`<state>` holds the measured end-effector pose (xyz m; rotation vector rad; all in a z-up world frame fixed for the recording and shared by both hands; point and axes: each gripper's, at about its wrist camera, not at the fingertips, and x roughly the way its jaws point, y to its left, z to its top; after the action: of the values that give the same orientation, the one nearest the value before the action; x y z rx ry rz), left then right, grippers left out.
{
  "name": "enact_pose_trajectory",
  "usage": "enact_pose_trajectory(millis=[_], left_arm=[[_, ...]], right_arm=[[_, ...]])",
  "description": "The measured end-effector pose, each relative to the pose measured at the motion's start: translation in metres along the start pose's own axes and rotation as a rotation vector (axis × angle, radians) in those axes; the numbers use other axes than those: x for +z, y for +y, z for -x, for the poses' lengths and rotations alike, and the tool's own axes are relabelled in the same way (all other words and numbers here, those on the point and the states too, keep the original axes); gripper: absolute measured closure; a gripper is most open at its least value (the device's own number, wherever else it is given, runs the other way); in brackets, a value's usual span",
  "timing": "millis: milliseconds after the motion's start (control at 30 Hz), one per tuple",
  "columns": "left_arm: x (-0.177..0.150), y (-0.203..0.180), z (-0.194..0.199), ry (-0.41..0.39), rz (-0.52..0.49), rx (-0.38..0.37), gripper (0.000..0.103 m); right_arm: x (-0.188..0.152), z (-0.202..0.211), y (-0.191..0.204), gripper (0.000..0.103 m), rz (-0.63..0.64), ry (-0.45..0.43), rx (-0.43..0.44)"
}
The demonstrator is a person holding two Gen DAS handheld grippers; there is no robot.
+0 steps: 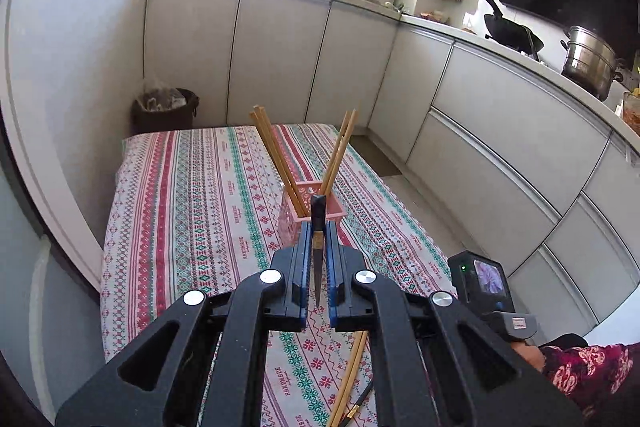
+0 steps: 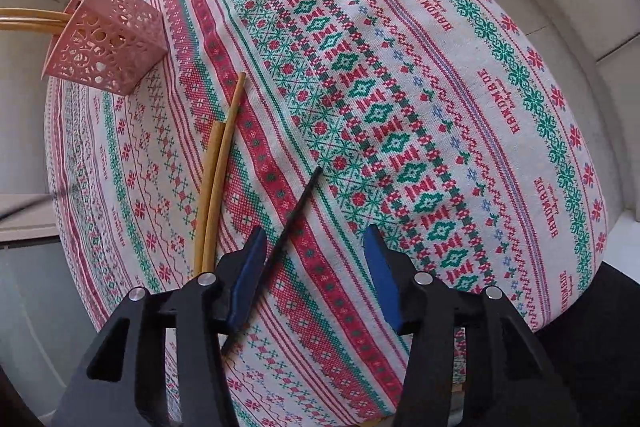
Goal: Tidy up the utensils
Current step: 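Lift the black chopstick with the left gripper and carry it over the basket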
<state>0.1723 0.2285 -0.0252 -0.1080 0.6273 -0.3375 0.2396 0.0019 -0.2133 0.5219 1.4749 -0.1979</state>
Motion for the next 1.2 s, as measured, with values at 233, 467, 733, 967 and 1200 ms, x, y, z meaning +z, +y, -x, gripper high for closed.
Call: enact_pose_trajectory(millis=[233, 467, 733, 967, 1200], left_arm=[[0.004, 0.002, 0.016, -0.021, 0.037, 0.040, 0.097], [0.002, -0.003, 0.019, -0.015, 0.046, 0.062, 0.097], [0.003, -0.013, 0.016, -0.027, 0.034, 0.098, 0.097], [0.008, -0.023, 0.005, -0.025, 0.034, 0.122, 0.097], [0.018, -0.034, -0.010, -0.026, 0.013, 0.147, 0.097]], right_arm=[[-0.003, -0.004, 0.027, 0.088, -0.003, -0.068, -0.099], [0.003, 0.014, 0.003, 0.098, -0.015, -0.142, 0.028], [0.004, 0.105, -0.010, 0.098, 0.085, -0.408, 0.206], [0.005, 0.172, -0.014, 0.098, 0.182, -0.565, 0.330], [0.013, 0.226, -0.007, 0.098, 0.232, -0.666, 0.404]])
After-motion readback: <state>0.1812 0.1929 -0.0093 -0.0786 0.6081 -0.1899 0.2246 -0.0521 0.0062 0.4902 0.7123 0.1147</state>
